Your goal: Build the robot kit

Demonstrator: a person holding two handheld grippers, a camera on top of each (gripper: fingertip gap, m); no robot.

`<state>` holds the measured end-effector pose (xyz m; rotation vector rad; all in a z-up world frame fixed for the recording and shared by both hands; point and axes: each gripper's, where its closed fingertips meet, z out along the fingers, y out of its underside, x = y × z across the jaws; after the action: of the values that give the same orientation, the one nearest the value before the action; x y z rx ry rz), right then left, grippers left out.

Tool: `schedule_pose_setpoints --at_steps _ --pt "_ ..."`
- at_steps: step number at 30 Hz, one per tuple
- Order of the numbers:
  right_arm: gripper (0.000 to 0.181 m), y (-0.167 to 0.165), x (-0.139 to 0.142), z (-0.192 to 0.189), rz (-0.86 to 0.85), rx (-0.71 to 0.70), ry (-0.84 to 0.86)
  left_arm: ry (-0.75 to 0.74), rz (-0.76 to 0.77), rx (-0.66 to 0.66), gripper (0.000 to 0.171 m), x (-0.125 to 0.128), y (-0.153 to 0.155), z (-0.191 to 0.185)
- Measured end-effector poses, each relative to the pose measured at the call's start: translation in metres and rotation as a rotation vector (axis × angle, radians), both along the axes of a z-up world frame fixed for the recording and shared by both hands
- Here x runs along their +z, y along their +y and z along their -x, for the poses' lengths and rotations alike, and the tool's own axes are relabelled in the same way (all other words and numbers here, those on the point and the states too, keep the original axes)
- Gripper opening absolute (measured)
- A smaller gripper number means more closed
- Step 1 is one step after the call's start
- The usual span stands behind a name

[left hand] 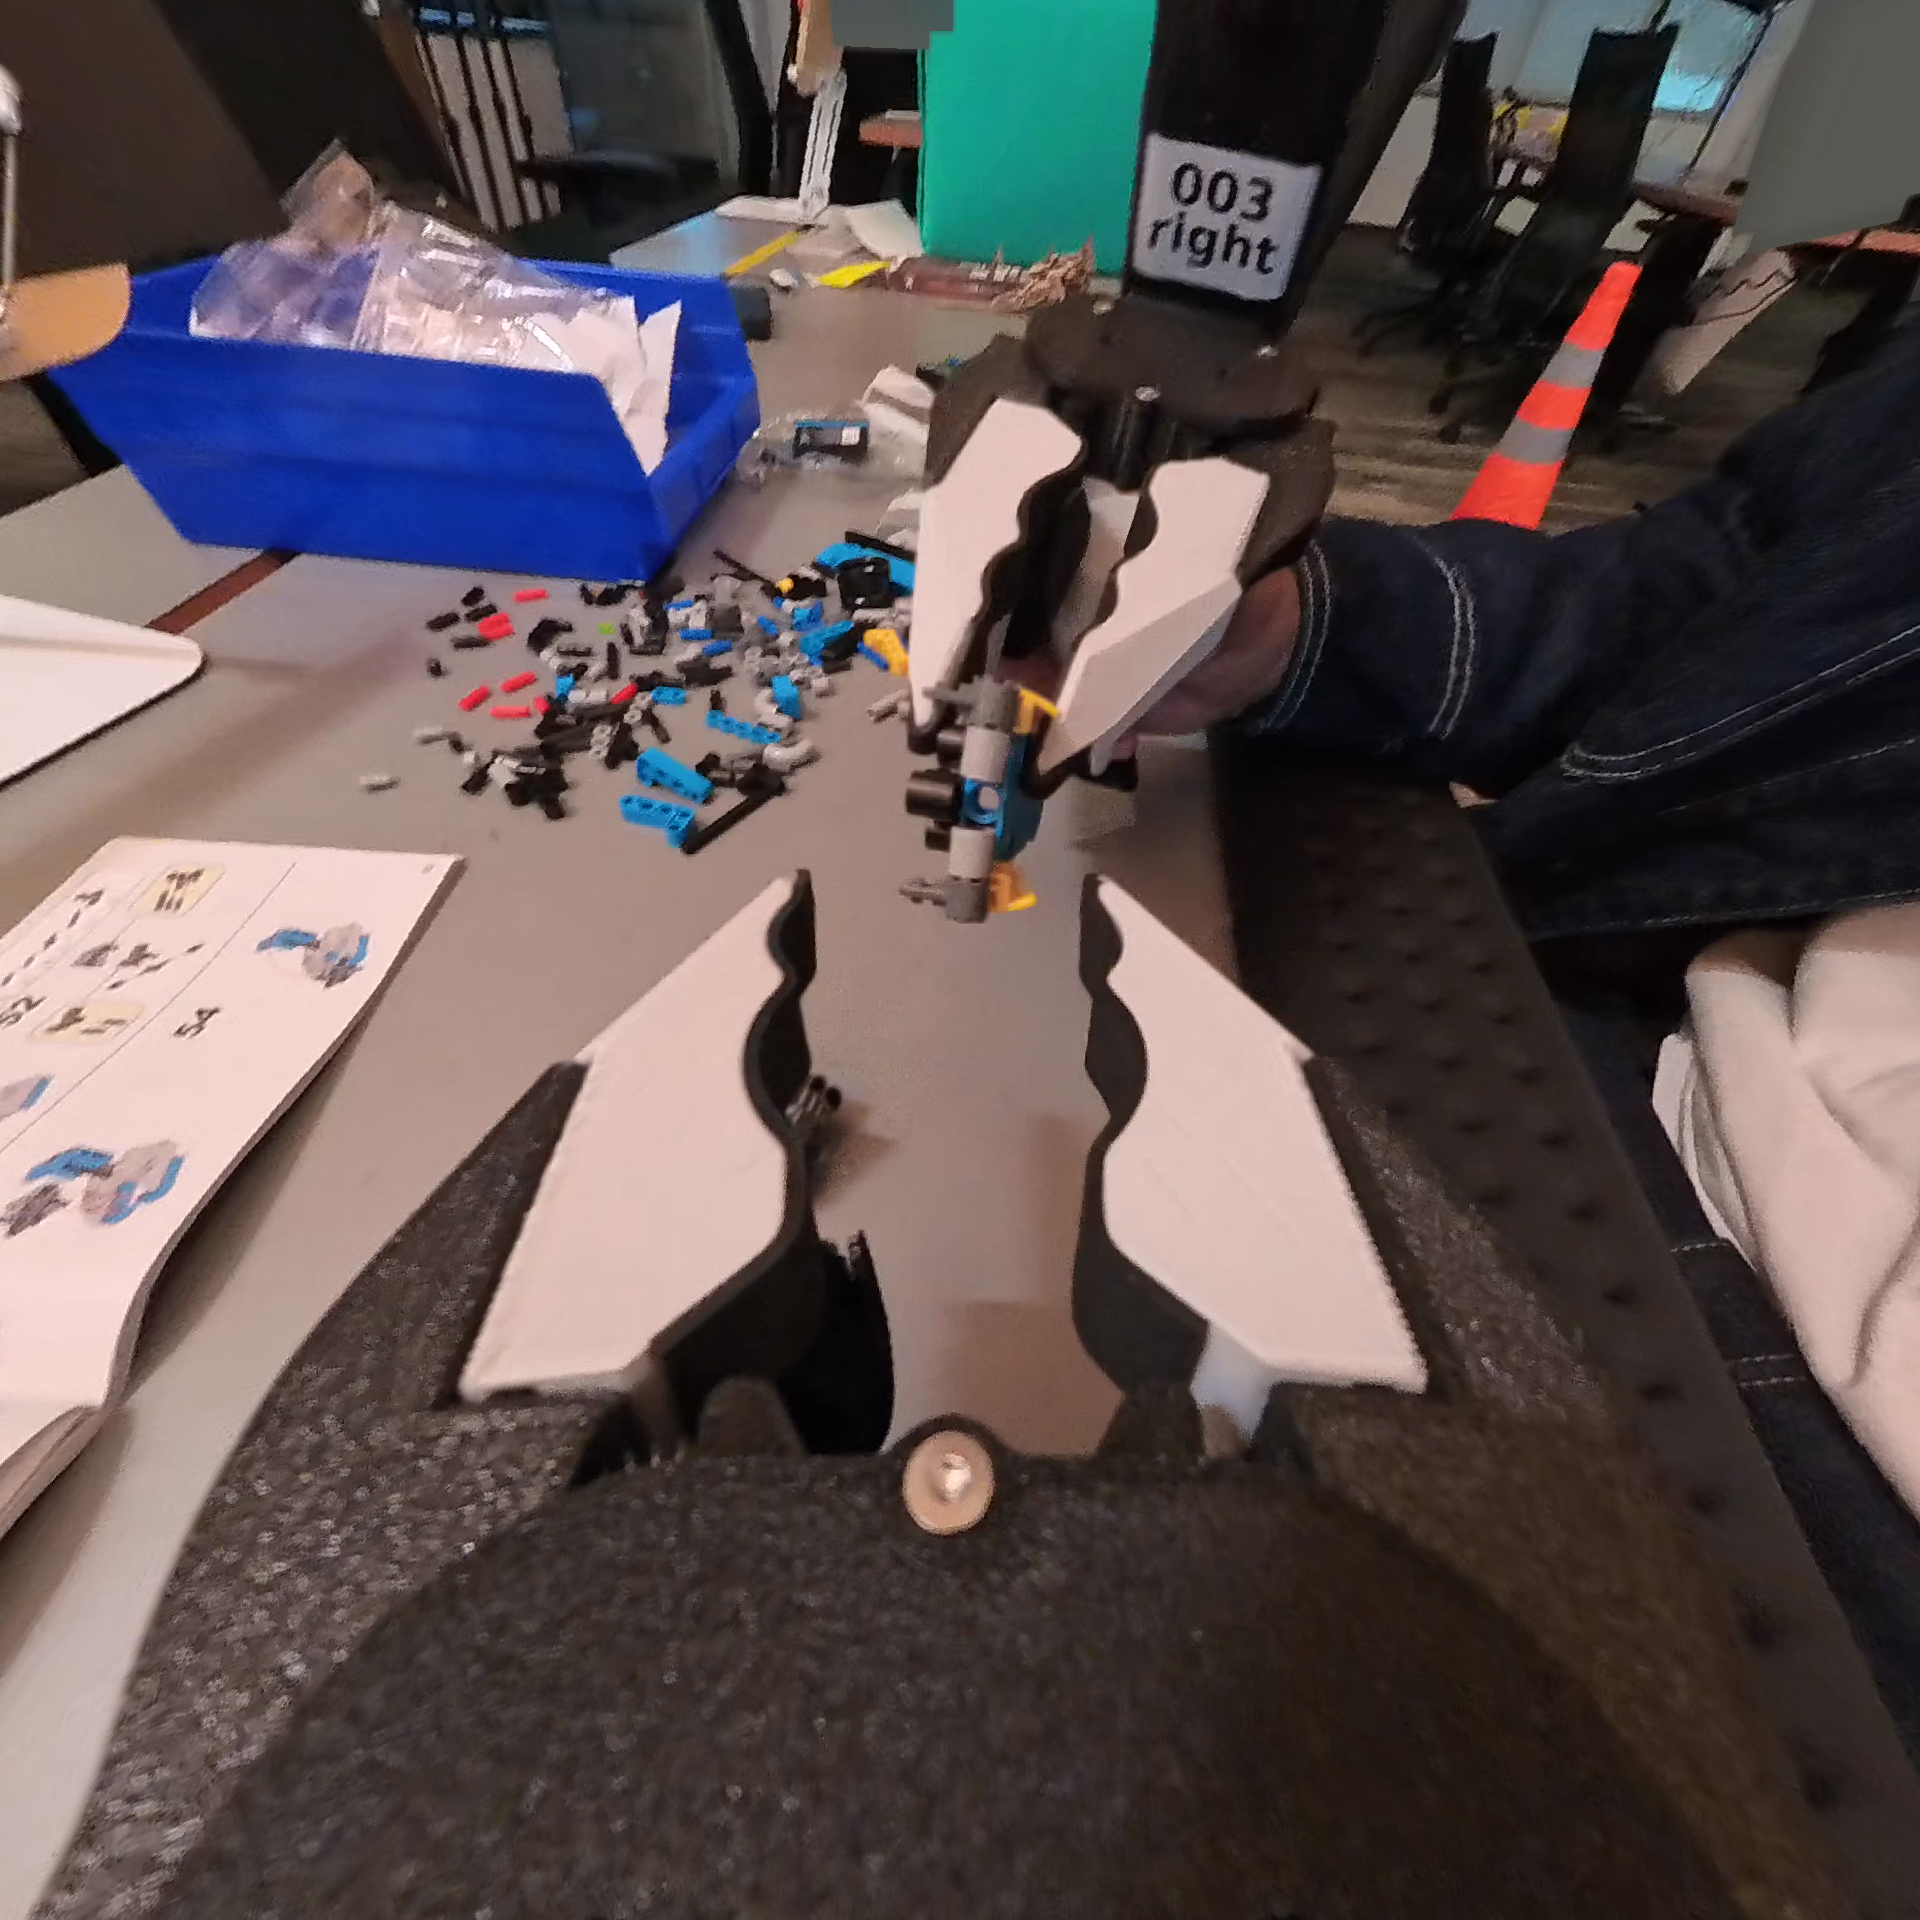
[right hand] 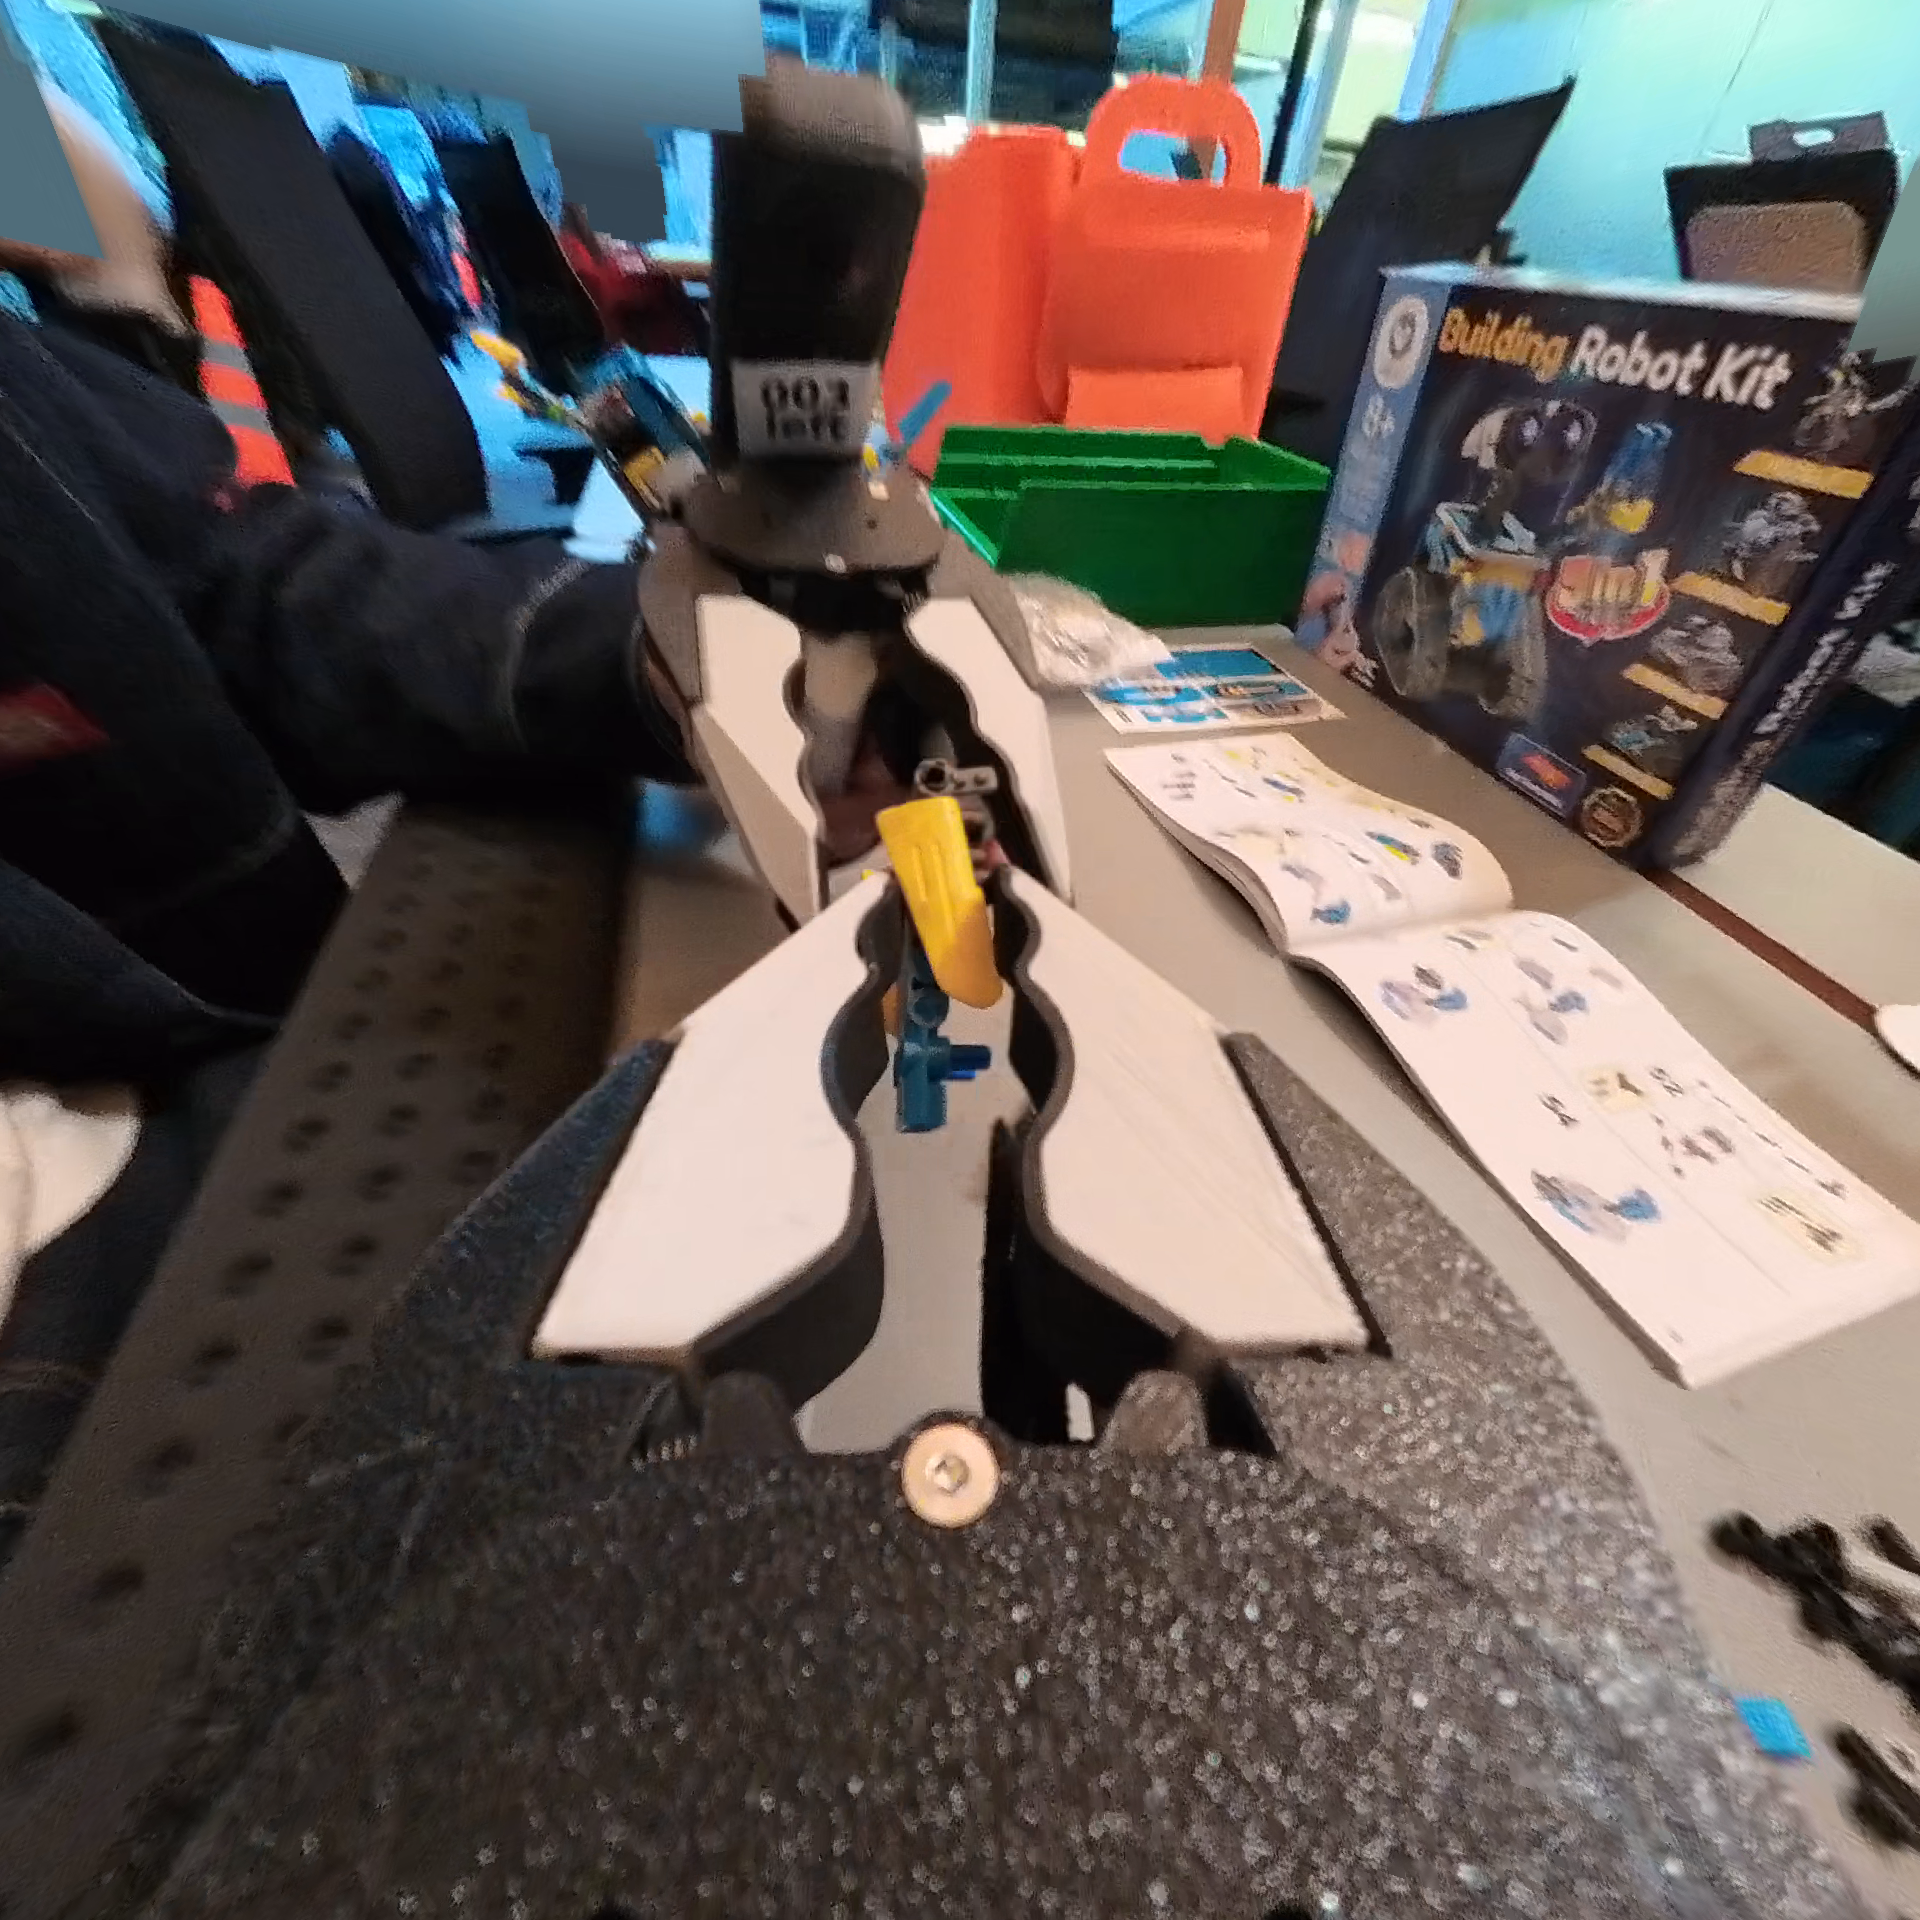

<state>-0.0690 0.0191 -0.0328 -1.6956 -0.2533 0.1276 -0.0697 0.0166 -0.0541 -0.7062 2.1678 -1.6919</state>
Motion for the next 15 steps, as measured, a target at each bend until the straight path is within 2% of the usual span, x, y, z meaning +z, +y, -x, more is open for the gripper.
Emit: schedule_pose_setpoints --at_steps 3,7,15 --pt "0.016 0.001 0.010 0.009 -0.043 0.048 0.066 0.003 0.048 -0.038 0.047 0.003 -0.006 0.004" --pt "0.016 0.004 0.005 0.010 -0.023 0.044 0.065 -0.065 0.062 -0.060 0.026 0.011 -0.010 0.009" --pt "0.017 0.008 -0.010 0.000 0.070 0.026 0.230 -0.131 -0.042 0.031 0.025 0.004 0.000 -0.004"
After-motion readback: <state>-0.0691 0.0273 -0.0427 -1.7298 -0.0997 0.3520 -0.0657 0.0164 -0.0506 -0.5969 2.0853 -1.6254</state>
